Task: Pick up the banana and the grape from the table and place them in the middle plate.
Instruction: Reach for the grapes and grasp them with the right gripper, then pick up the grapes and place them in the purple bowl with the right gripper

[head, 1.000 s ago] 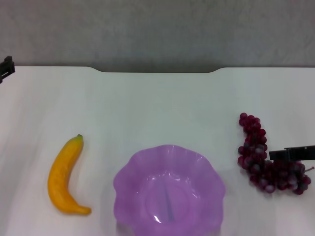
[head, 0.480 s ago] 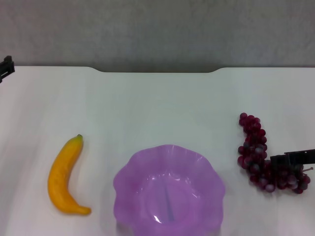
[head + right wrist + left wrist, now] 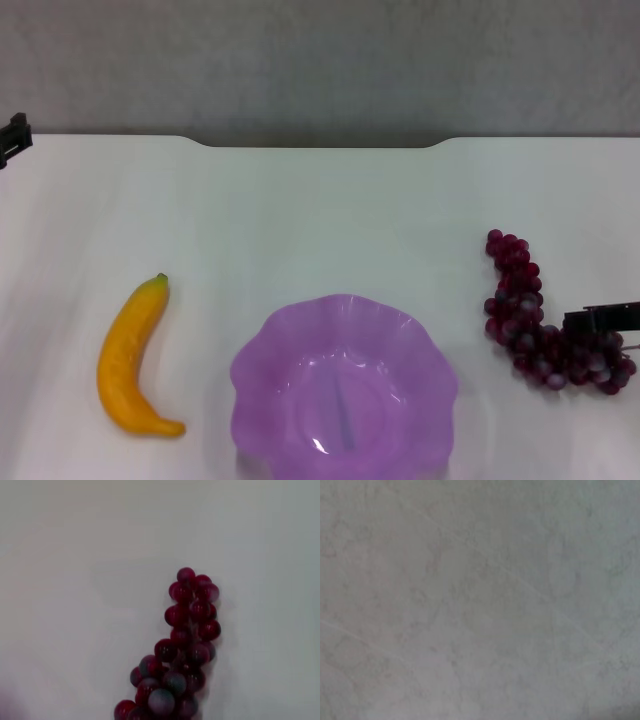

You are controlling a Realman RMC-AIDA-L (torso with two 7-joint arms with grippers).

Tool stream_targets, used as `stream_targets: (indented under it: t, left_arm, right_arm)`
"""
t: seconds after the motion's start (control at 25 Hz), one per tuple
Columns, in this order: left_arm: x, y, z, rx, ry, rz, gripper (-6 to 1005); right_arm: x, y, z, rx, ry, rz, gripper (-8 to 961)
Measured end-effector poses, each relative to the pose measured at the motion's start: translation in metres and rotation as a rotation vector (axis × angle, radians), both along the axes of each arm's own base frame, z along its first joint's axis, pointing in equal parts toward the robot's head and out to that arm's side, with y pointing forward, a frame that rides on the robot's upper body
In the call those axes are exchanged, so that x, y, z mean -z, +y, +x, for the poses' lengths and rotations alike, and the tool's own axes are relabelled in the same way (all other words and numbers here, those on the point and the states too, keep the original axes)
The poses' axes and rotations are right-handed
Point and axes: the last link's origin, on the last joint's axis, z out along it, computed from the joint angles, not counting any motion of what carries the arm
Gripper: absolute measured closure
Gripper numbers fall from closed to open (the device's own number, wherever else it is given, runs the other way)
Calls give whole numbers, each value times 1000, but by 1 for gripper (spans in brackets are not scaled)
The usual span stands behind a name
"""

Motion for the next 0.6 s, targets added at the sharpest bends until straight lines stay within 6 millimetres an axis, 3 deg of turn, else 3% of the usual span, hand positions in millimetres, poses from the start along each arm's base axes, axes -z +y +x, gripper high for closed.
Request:
stream_targets:
  t: [0.6]
  left_arm:
    - [0,-1,-1,-2,-1,0,122]
  right_arm:
    - [-3,4,10,-3,-14,57,739]
